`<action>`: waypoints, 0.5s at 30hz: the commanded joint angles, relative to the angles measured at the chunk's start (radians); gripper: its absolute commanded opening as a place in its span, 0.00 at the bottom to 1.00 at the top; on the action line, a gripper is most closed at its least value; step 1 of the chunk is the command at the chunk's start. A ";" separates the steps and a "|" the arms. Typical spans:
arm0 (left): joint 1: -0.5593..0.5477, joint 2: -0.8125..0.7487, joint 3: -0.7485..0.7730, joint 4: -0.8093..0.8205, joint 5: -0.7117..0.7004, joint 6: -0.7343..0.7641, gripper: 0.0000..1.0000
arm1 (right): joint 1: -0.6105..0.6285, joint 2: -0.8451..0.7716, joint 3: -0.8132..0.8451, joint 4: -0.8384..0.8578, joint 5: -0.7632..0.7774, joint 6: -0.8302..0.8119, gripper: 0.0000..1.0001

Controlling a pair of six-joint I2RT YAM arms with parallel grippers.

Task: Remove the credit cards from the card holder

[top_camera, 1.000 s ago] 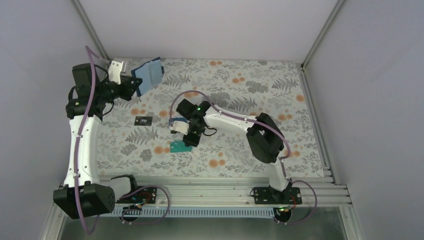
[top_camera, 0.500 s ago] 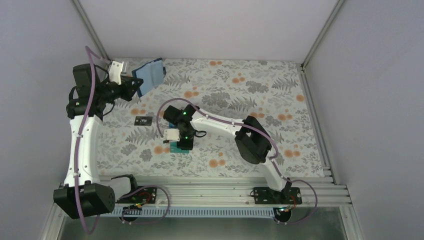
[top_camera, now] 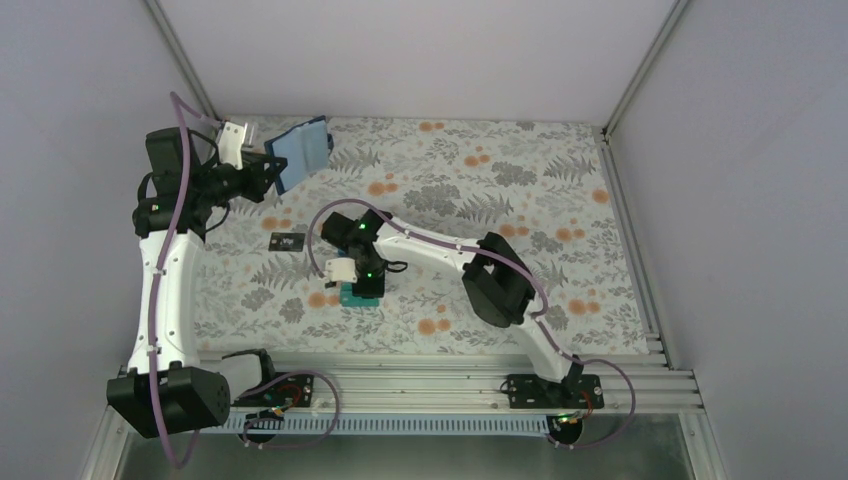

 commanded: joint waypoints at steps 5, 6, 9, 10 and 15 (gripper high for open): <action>0.007 -0.004 -0.007 0.026 0.024 -0.006 0.02 | 0.010 0.052 0.022 -0.004 0.092 -0.007 0.13; 0.007 -0.003 -0.007 0.026 0.025 -0.006 0.02 | 0.011 0.053 0.026 0.000 0.095 -0.007 0.14; 0.007 -0.006 -0.007 0.025 0.025 -0.004 0.02 | 0.011 0.045 0.025 0.017 0.103 -0.003 0.15; 0.007 -0.006 -0.006 0.023 0.026 -0.003 0.02 | 0.011 0.041 0.021 0.025 0.107 -0.003 0.15; 0.008 -0.007 -0.009 0.024 0.029 -0.004 0.02 | 0.011 0.031 0.005 0.052 0.134 -0.006 0.15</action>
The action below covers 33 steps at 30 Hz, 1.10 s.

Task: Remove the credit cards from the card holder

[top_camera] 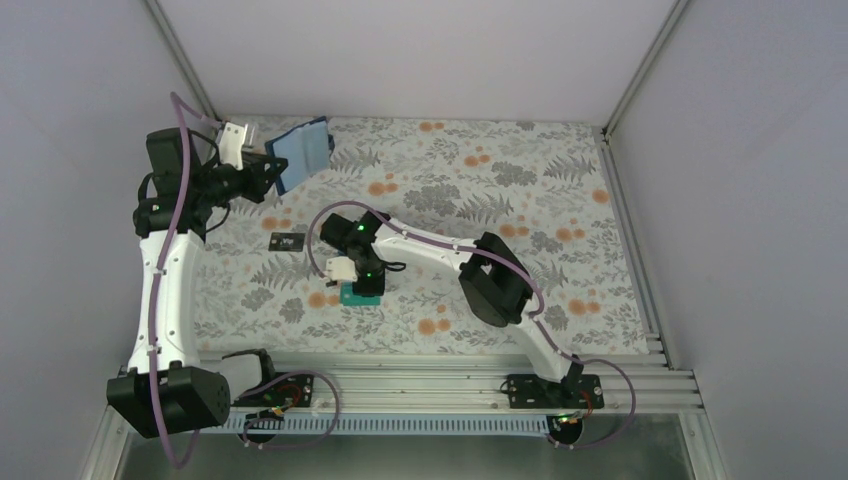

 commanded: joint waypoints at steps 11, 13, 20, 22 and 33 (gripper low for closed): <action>0.008 -0.009 -0.008 0.024 0.027 -0.004 0.02 | 0.006 0.016 -0.015 0.044 0.072 0.003 0.17; 0.008 -0.008 -0.008 0.024 0.027 -0.004 0.03 | 0.006 0.015 -0.016 0.054 0.082 0.004 0.18; 0.008 -0.009 -0.010 0.024 0.029 -0.004 0.02 | 0.003 0.004 -0.017 0.119 0.160 0.020 0.36; 0.008 -0.009 -0.012 0.024 0.032 -0.003 0.02 | 0.002 0.002 -0.017 0.133 0.200 0.030 0.39; 0.010 -0.011 -0.016 0.025 0.064 0.002 0.02 | 0.001 -0.328 -0.268 0.421 0.212 0.084 0.42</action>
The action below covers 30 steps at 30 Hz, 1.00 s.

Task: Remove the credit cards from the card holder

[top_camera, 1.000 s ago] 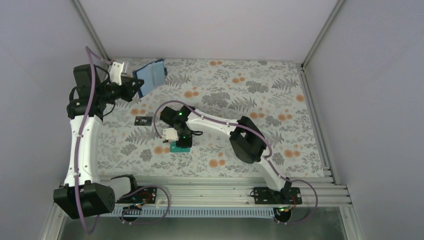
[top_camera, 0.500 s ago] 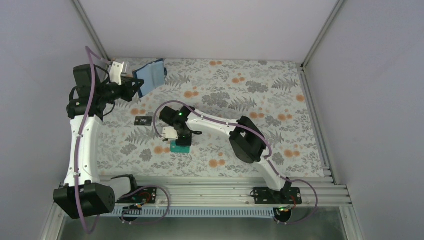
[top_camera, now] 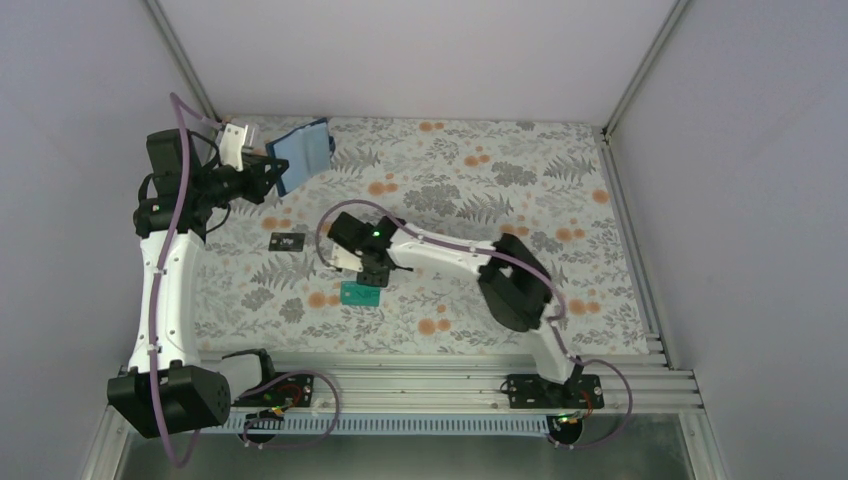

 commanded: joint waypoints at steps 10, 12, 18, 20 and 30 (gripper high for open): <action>-0.021 -0.018 -0.004 -0.027 0.514 0.109 0.02 | -0.346 -0.785 -0.464 0.738 -0.620 0.366 0.71; -0.034 -0.017 0.008 -0.072 0.590 0.167 0.03 | -0.393 -0.819 -0.493 0.808 -0.679 0.449 0.78; -0.060 -0.006 0.043 -0.150 0.667 0.270 0.02 | -0.413 -0.808 -0.469 0.881 -0.771 0.538 0.92; -0.063 -0.006 0.041 -0.167 0.686 0.291 0.02 | -0.414 -0.791 -0.458 0.881 -0.766 0.554 0.94; -0.066 -0.006 0.052 -0.220 0.713 0.359 0.02 | -0.423 -0.773 -0.462 0.859 -0.807 0.511 0.80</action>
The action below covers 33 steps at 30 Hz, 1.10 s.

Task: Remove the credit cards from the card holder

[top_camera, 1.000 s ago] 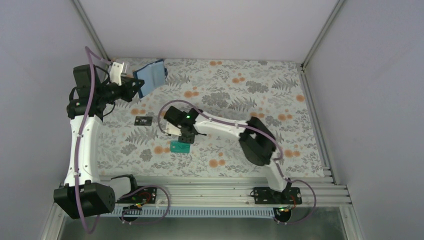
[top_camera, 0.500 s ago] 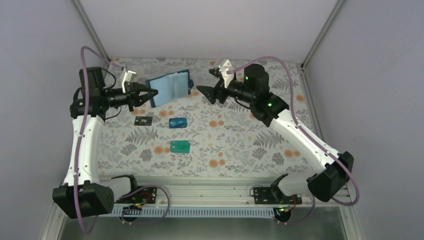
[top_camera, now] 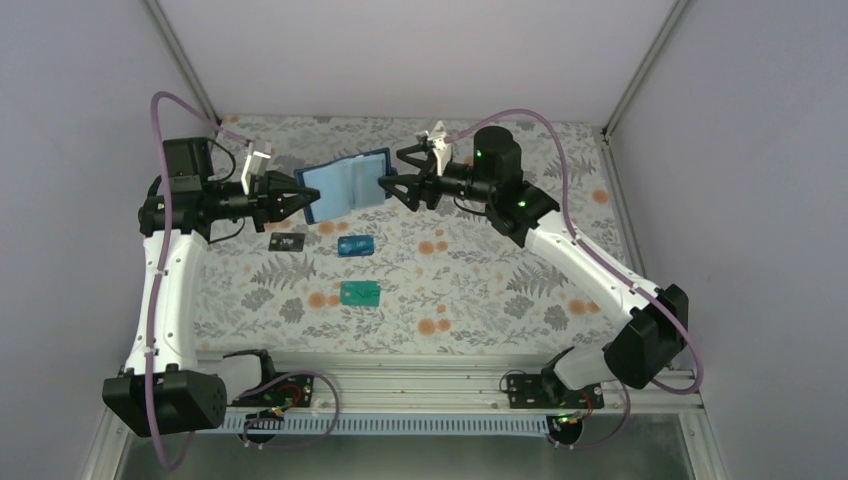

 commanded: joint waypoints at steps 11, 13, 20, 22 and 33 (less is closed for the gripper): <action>-0.005 -0.007 0.034 -0.025 0.069 0.072 0.02 | -0.061 -0.027 -0.002 -0.015 -0.171 -0.053 0.82; -0.005 -0.007 0.034 -0.027 0.068 0.074 0.02 | -0.063 -0.024 0.000 -0.015 -0.166 -0.051 0.82; -0.005 -0.005 0.036 -0.031 0.071 0.078 0.02 | -0.060 0.031 0.039 -0.031 -0.194 -0.027 0.81; -0.005 -0.006 0.036 -0.035 0.072 0.083 0.02 | -0.057 0.041 0.048 -0.026 -0.199 -0.021 0.80; -0.011 -0.003 0.036 -0.048 0.074 0.101 0.02 | 0.013 0.105 0.130 -0.053 -0.237 -0.069 0.77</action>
